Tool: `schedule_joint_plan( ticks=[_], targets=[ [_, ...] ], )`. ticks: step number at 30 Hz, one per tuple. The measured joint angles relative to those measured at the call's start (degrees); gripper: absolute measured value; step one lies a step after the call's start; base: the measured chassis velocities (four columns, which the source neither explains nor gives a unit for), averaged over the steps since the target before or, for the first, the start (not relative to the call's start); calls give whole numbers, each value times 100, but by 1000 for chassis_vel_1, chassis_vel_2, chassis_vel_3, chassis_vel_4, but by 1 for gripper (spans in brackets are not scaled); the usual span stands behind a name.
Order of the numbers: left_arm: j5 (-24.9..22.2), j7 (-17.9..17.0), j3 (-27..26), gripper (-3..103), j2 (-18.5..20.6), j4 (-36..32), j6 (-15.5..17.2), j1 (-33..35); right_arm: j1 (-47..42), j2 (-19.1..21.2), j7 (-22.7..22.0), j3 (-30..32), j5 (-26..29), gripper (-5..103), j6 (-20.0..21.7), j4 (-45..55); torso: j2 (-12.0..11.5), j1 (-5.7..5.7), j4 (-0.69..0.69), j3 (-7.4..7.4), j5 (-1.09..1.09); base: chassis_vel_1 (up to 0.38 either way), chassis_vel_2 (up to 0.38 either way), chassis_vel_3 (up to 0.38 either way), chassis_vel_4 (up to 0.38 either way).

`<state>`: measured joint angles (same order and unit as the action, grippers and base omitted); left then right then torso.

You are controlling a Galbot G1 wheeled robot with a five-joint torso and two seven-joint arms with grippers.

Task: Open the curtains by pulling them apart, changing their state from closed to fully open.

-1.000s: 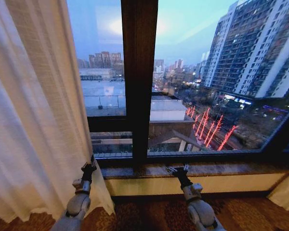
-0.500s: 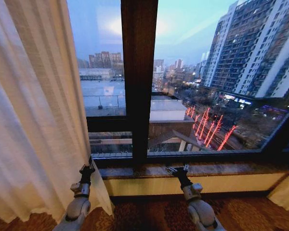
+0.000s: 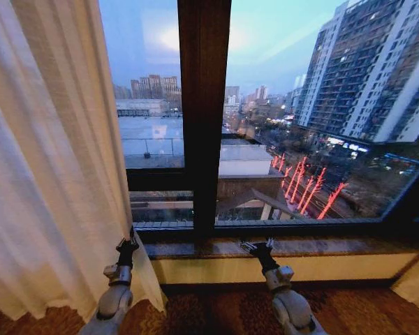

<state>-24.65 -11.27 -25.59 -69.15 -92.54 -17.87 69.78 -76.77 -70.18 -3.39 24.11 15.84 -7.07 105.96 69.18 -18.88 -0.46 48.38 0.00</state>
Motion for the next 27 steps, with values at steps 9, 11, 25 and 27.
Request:
schedule_joint_plan(
  ticks=[9,11,25,27],
  targets=[
    [-41,-39,-29,0,16,59,-26,-25,0,0,0,0,0,100,0,0,-1,1,0,0,0,74,69,70,66],
    [-35,-48,-38,0,26,103,-28,-49,0,0,0,0,0,100,0,0,-1,0,2,0,-1,78,87,84,81],
    [149,17,-10,0,-29,249,-143,-119,0,0,0,0,0,100,0,0,0,0,0,0,0,12,11,13,9],
    [147,16,-7,0,-28,253,-144,-128,0,0,0,0,0,100,0,0,0,0,1,0,0,0,0,0,0]
  ],
)
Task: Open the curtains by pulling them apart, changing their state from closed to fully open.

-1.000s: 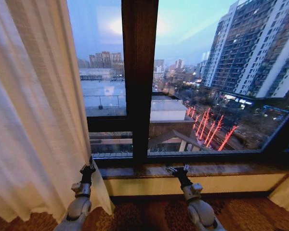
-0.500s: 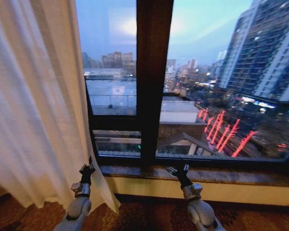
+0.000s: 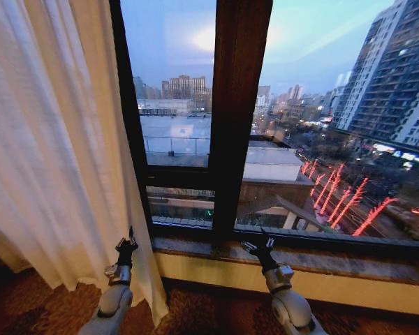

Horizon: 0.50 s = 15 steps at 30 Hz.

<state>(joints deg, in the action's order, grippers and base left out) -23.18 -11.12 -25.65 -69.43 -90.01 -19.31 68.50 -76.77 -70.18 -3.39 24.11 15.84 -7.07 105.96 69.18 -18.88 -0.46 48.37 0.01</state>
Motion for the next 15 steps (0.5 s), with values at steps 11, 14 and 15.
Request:
schedule_joint_plan(
  ticks=[11,14,15],
  targets=[
    [-41,-13,10,0,12,68,-29,-60,0,0,0,0,0,100,0,0,0,0,0,0,0,-41,-45,-42,-40],
    [-37,-10,22,0,3,93,-33,-79,0,0,0,0,0,100,0,0,0,0,-2,0,0,-63,-69,-51,-63],
    [-31,-7,23,0,2,97,-33,-81,0,0,0,1,0,100,0,0,0,-1,-2,0,0,-41,-48,-43,-60]
  ],
)
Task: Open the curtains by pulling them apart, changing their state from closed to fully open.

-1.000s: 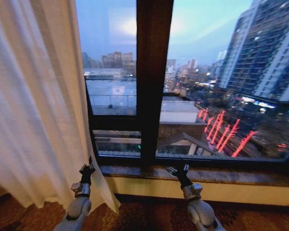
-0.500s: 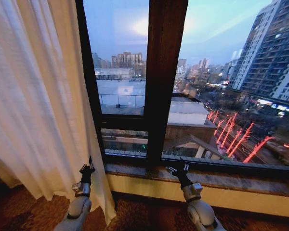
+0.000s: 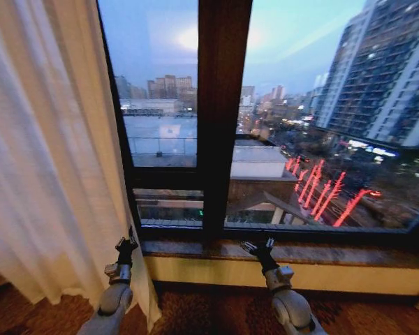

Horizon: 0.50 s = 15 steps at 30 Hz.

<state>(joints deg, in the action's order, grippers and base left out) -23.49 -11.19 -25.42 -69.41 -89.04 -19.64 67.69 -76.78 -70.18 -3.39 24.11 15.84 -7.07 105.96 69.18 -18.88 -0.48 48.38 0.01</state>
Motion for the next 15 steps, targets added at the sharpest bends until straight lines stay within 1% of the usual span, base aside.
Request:
schedule_joint_plan(
  ticks=[2,5,9,11,15],
  targets=[
    [8,3,5,0,-4,5,3,-5,0,0,0,0,0,100,0,0,0,0,0,0,0,-21,-24,-21,-30],
    [24,2,16,0,-16,23,4,-26,0,0,0,0,0,100,0,0,0,0,4,0,-2,0,0,0,0],
    [24,0,26,0,-25,40,-10,-54,0,0,0,0,0,100,0,0,0,0,3,0,-1,0,0,0,0],
    [0,-21,48,0,-28,70,-89,-75,0,0,0,0,0,100,0,0,0,0,2,0,-1,0,0,0,0],
    [-19,-44,62,0,-34,98,-134,-80,0,0,0,0,0,100,0,0,0,0,1,0,0,0,0,0,0]
  ],
)
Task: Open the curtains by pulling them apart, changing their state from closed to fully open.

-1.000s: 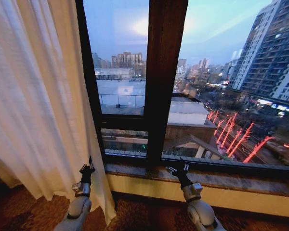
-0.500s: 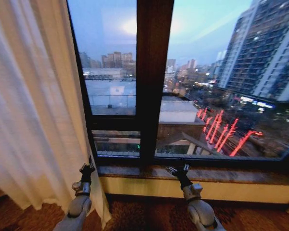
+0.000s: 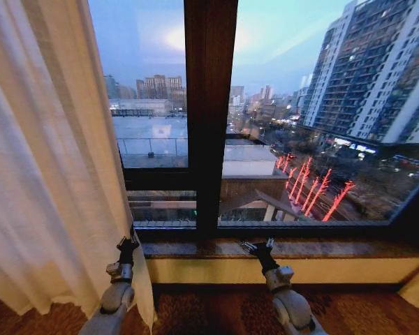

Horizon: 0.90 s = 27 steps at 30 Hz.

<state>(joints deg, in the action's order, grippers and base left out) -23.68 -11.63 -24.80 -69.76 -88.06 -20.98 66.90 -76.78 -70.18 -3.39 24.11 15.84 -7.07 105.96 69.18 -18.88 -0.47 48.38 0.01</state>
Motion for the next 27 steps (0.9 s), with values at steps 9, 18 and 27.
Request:
schedule_joint_plan(
  ticks=[9,18,27],
  targets=[
    [-21,-9,-7,0,1,88,-136,-17,0,0,0,0,0,100,0,0,0,0,1,0,-1,0,0,0,0],
    [117,146,-14,0,-6,270,-387,-101,0,0,0,0,0,100,0,0,1,0,1,0,-1,37,39,-49,-57],
    [116,137,0,0,-20,278,-391,-107,0,0,0,0,0,100,0,0,1,0,1,0,-1,204,207,-205,-213]
  ],
)
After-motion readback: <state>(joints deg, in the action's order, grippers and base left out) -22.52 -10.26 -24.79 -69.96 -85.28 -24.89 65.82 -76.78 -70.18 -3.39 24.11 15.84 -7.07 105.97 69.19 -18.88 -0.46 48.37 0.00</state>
